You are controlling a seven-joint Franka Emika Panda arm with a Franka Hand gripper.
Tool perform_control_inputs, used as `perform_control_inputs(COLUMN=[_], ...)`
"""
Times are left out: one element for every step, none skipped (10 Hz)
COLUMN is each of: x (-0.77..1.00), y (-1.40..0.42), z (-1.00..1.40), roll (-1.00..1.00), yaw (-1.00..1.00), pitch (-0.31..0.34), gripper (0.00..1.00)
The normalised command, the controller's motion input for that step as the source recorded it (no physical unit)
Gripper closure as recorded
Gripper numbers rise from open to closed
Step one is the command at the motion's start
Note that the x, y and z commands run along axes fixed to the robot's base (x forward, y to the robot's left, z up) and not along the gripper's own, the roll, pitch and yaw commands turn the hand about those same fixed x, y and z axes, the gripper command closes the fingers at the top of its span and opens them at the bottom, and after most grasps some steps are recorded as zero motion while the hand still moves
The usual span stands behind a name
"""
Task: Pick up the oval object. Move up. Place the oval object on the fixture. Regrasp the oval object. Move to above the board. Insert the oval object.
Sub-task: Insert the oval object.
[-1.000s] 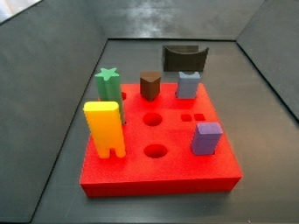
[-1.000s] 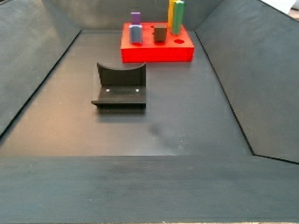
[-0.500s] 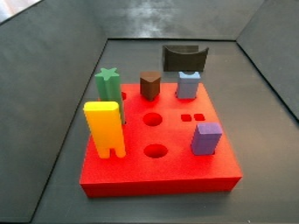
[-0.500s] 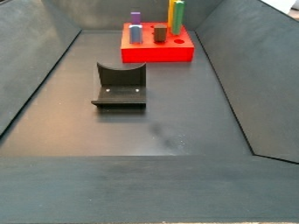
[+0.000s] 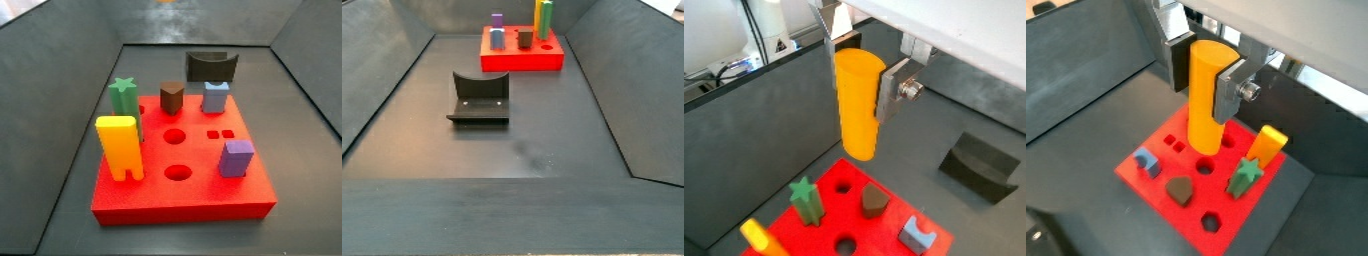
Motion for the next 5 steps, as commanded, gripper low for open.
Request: perform_control_inputs(x=[0.53, 0.8, 0.82, 0.74, 0.49], y=[-0.76, -0.75, -0.72, -0.56, -0.47], z=[-0.3, -0.34, -0.45, -0.71, -0.9], roll=[-0.01, 0.0, 0.0, -0.02, 0.0], yaw=[0.0, 0.0, 0.0, -0.01, -0.08], pitch=[-0.063, 0.0, 0.0, -0.037, -0.079], gripper=[1.0, 1.0, 1.0, 1.0, 1.0])
